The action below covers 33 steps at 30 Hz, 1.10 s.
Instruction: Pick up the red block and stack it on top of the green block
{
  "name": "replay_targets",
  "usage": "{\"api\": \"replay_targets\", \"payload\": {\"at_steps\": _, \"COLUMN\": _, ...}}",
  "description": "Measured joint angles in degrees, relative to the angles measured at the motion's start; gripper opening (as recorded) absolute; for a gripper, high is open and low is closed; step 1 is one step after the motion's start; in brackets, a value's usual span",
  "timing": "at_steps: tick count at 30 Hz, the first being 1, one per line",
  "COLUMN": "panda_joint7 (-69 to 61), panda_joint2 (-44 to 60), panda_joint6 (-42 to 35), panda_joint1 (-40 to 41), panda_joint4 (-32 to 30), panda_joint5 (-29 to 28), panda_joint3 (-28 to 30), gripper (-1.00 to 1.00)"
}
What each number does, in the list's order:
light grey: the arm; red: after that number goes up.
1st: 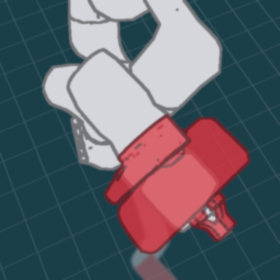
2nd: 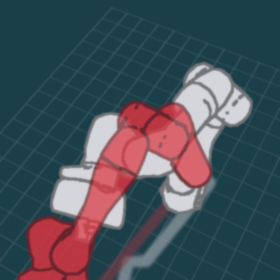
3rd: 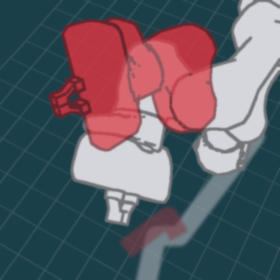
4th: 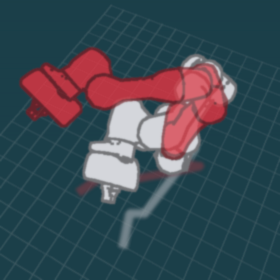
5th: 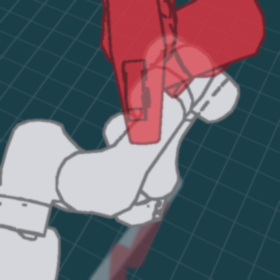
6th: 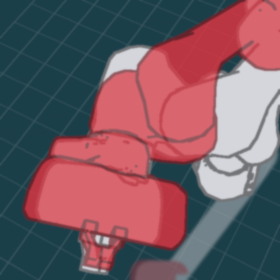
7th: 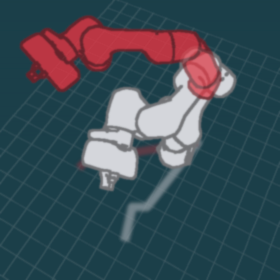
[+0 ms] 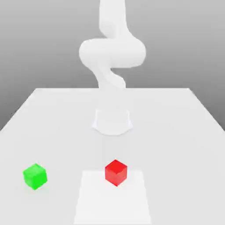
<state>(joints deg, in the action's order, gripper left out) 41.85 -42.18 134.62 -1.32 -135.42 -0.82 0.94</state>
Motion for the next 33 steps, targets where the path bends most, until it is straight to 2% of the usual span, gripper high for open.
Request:
{"api": "replay_targets", "payload": {"at_steps": 11, "panda_joint7": -22.2, "panda_joint2": 19.6, "panda_joint6": 15.0, "panda_joint1": -6.4, "panda_joint4": -18.9, "panda_joint5": -3.1, "panda_joint3": 6.1, "gripper": 0.00}}
{"api": "replay_targets", "payload": {"at_steps": 17, "panda_joint7": -37.9, "panda_joint2": 34.1, "panda_joint6": 25.7, "panda_joint1": -9.5, "panda_joint4": -29.7, "panda_joint5": -2.3, "panda_joint3": 8.9, "gripper": 0.00}}
{"api": "replay_targets", "payload": {"at_steps": 21, "panda_joint7": -45.1, "panda_joint2": 45.4, "panda_joint6": 34.6, "panda_joint1": -10.3, "panda_joint4": -30.5, "panda_joint5": 3.7, "panda_joint3": 7.7, "gripper": 0.00}}
{"api": "replay_targets", "payload": {"at_steps": 24, "panda_joint7": -47.8, "panda_joint2": 51.8, "panda_joint6": 40.1, "panda_joint1": -6.2, "panda_joint4": -29.6, "panda_joint5": 7.2, "panda_joint3": 2.9, "gripper": 0.00}}
{"api": "replay_targets", "payload": {"at_steps": 25, "panda_joint7": -48.2, "panda_joint2": 52.9, "panda_joint6": 41.0, "panda_joint1": -5.4, "panda_joint4": -29.5, "panda_joint5": 7.6, "panda_joint3": 2.0, "gripper": -1.00}}
{"api": "replay_targets", "payload": {"at_steps": 33, "panda_joint7": -47.6, "panda_joint2": 51.3, "panda_joint6": 39.5, "panda_joint1": -6.0, "panda_joint4": -29.8, "panda_joint5": 6.8, "panda_joint3": 2.8, "gripper": -1.00}}
